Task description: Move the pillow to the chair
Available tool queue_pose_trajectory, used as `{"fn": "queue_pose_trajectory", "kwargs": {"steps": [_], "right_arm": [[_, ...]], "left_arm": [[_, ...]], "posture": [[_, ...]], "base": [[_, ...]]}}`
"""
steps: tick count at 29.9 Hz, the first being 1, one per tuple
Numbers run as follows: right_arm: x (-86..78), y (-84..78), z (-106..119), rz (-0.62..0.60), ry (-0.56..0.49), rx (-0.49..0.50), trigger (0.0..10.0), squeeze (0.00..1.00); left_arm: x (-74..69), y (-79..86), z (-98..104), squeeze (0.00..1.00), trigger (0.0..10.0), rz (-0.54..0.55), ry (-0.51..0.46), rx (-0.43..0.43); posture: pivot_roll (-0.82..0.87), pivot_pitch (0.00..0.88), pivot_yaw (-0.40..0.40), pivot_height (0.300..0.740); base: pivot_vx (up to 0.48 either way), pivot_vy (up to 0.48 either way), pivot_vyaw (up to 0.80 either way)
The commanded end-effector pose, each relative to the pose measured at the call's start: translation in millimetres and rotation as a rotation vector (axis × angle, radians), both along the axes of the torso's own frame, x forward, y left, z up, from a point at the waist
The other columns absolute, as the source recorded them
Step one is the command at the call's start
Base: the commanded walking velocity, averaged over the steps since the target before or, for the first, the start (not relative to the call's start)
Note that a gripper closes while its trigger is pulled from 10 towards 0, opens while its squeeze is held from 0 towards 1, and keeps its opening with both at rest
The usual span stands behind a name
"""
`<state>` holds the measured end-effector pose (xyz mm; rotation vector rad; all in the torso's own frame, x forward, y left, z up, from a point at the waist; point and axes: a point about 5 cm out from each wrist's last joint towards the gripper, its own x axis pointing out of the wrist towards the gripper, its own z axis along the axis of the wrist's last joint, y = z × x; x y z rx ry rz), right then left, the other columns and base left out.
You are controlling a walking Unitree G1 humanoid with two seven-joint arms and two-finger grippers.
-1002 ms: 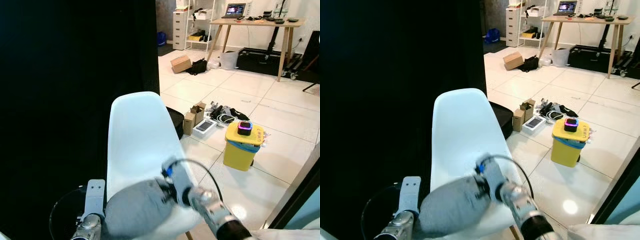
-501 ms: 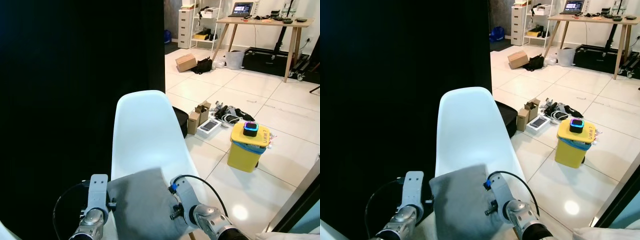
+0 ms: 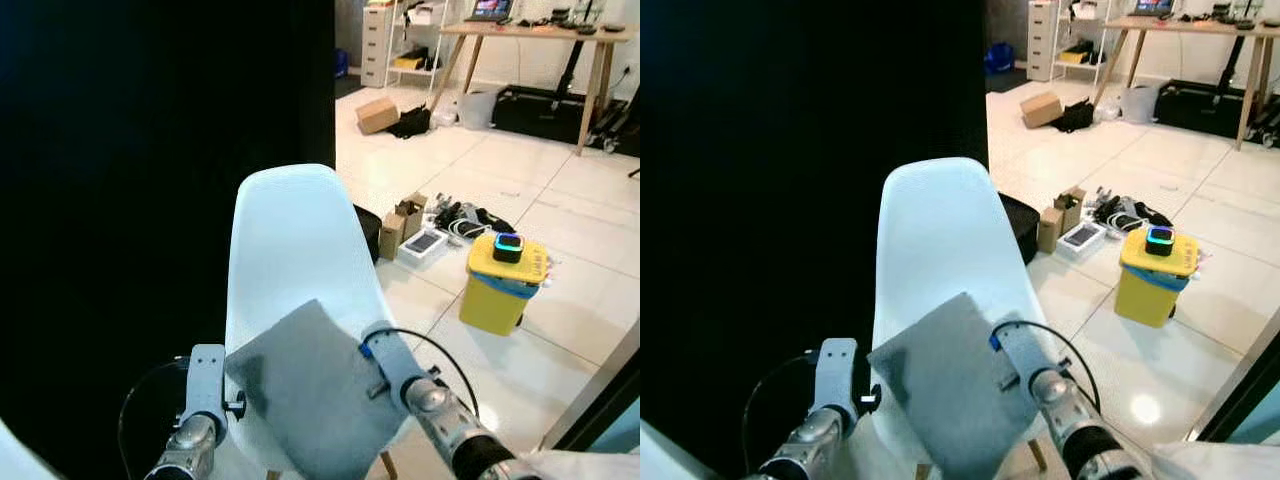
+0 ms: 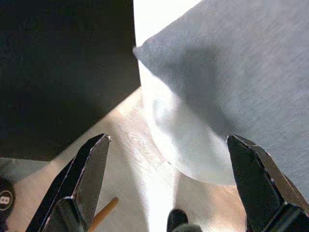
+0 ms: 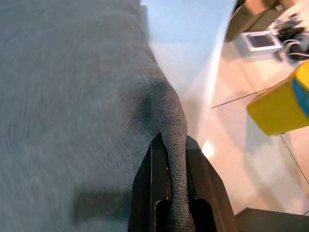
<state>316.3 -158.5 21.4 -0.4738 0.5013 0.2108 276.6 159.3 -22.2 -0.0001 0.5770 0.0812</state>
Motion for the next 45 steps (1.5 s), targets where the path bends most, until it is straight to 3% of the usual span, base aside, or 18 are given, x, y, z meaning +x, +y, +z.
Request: {"fn": "queue_pose_trajectory", "kwargs": {"steps": [1,12,23,24,25,30,35,45], "right_arm": [[3.5,4.0,3.9,-0.013,-0.036,0.028,10.0,0.00],[14.6,15.9,14.9,-0.046,-0.117,0.028,10.0,0.00],[23.9,19.8,27.7,-0.119,-0.200,0.089,10.0,0.00],[25.6,19.7,30.6,-0.152,-0.212,0.156,10.0,0.47],[26.8,19.1,32.2,-0.179,-0.218,0.202,10.0,1.00],[26.5,20.4,31.2,-0.161,-0.202,0.227,10.0,1.00],[21.9,6.3,24.8,-0.203,-0.187,0.196,10.0,1.00],[16.6,-41.3,28.4,-0.311,-0.260,0.166,10.0,1.00]], "left_arm": [[0.4,-1.3,0.4,0.00,10.0,-0.004,-0.005,-0.008],[1.1,-1.2,1.2,0.00,10.0,-0.001,-0.012,-0.019],[-0.4,2.6,0.5,0.00,10.0,0.013,-0.015,-0.023],[-0.1,2.5,0.7,0.00,10.0,0.015,-0.016,-0.024],[0.4,2.3,1.1,0.00,10.0,0.015,-0.018,-0.026],[1.6,1.2,2.0,0.00,10.0,0.014,-0.021,-0.030],[2.3,-1.4,2.5,0.00,10.0,0.008,-0.023,-0.032],[3.6,-1.6,3.7,0.00,10.0,0.008,-0.029,-0.026]], "posture": [[0.02,0.000,0.078,0.620],[0.03,0.000,0.073,0.585],[0.04,0.000,0.069,0.555],[0.04,0.000,0.068,0.555],[0.04,0.000,0.068,0.555],[0.04,0.000,0.068,0.555],[0.02,0.000,0.068,0.555],[0.01,0.000,0.070,0.555]], "base": [[0.000,0.000,0.00],[0.000,0.000,0.00],[0.000,0.000,0.00],[0.000,0.000,0.00],[0.000,0.000,0.00],[0.000,0.000,0.00],[0.000,0.000,0.00],[0.000,0.000,0.00]]}}
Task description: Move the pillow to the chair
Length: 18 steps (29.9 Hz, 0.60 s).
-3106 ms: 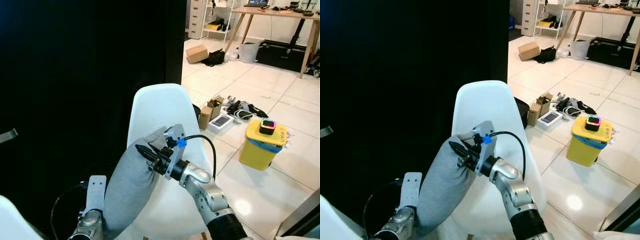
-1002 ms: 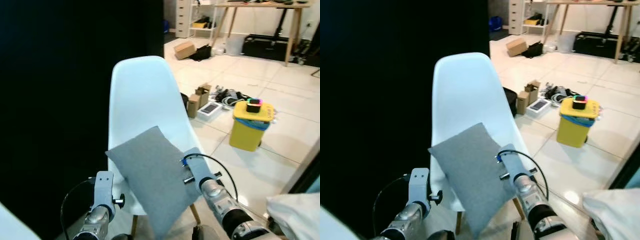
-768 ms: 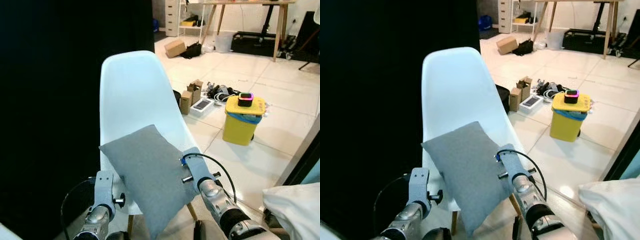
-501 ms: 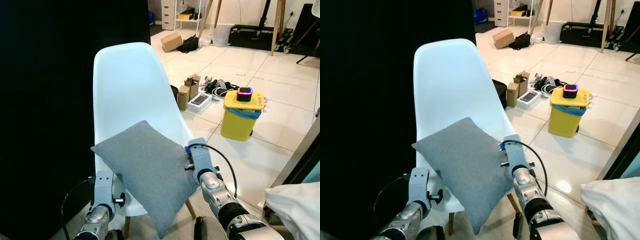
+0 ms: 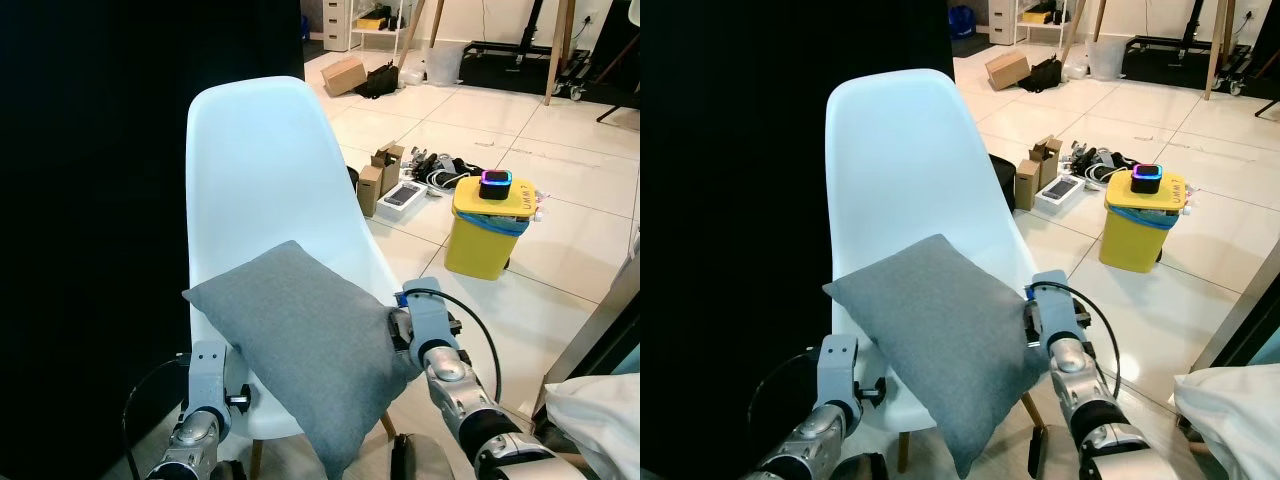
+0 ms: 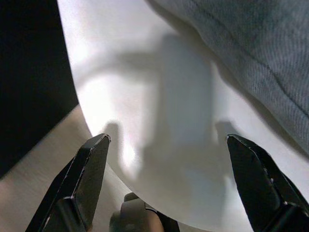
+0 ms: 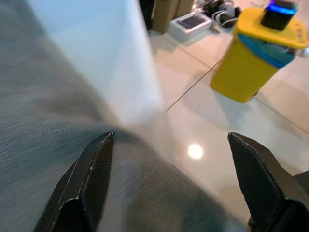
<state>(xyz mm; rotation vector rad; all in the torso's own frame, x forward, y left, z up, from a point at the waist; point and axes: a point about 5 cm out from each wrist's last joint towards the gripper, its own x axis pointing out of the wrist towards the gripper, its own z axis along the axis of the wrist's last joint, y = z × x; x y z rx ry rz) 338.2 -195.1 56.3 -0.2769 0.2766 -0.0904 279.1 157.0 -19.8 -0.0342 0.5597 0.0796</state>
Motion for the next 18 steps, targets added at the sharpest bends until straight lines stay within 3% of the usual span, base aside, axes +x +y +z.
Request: {"fn": "queue_pose_trajectory", "kwargs": {"steps": [1,5,6,7,8,9,10,11,12,13,15,18], "right_arm": [[-5.0,-12.6,-3.0,-0.047,-0.008,0.045,10.0,1.00],[-4.4,-18.6,-0.1,-0.072,-0.026,0.085,10.0,1.00],[-3.2,-19.3,2.0,-0.069,-0.038,0.166,10.0,1.00],[-3.2,-19.3,2.0,-0.069,-0.038,0.166,10.0,1.00],[-1.8,-17.4,4.0,-0.060,-0.055,0.262,10.0,1.00],[-1.8,-17.4,4.0,-0.060,-0.055,0.262,10.0,1.00],[-0.2,-11.1,6.4,-0.016,-0.078,0.395,10.0,0.55],[-0.2,-11.1,6.4,-0.016,-0.078,0.395,10.0,0.55],[0.7,-6.0,8.4,0.026,-0.098,0.487,10.0,0.00],[0.7,-6.0,8.4,0.026,-0.098,0.487,10.0,0.00],[1.4,0.2,11.1,0.074,-0.122,0.555,10.0,0.00],[1.8,2.2,11.7,0.082,-0.129,0.556,10.0,0.00]], "left_arm": [[2.2,3.2,2.8,0.00,10.0,0.011,-0.021,0.018],[3.9,6.9,5.2,0.00,10.0,0.026,-0.037,0.036],[6.3,13.1,9.0,0.00,10.0,0.053,-0.062,0.069],[6.3,13.1,9.0,0.00,10.0,0.053,-0.062,0.069],[9.2,22.4,14.2,0.00,10.0,0.100,-0.091,0.117],[9.2,22.4,14.2,0.00,10.0,0.100,-0.091,0.117],[12.1,32.3,20.2,0.00,10.0,0.151,-0.123,0.166],[12.1,32.3,20.2,0.00,10.0,0.151,-0.123,0.166],[15.1,41.5,26.8,0.00,10.0,0.198,-0.156,0.214],[15.1,41.5,26.8,0.00,10.0,0.198,-0.156,0.214],[19.0,55.4,37.8,0.00,10.0,0.276,-0.204,0.296],[20.5,62.2,42.6,0.00,10.0,0.326,-0.212,0.342]], "posture": [[0.01,0.000,0.069,0.555],[0.01,0.000,0.070,0.555],[0.00,0.000,0.072,0.555],[0.00,0.000,0.072,0.555],[0.01,0.000,0.071,0.555],[0.01,0.000,0.071,0.555],[0.01,0.000,0.070,0.555],[0.01,0.000,0.070,0.555],[0.01,0.000,0.068,0.560],[0.01,0.000,0.068,0.560],[0.02,0.000,0.069,0.569],[0.02,0.000,0.069,0.578]], "base": [[0.000,0.000,0.00],[0.000,0.000,0.00],[0.000,0.000,0.00],[0.000,0.000,0.00],[0.000,0.000,0.00],[0.000,0.000,0.00],[0.000,0.000,0.00],[0.000,0.000,0.00],[0.000,0.000,0.00],[0.000,0.000,0.00],[0.000,0.000,0.00],[0.000,0.000,0.00]]}}
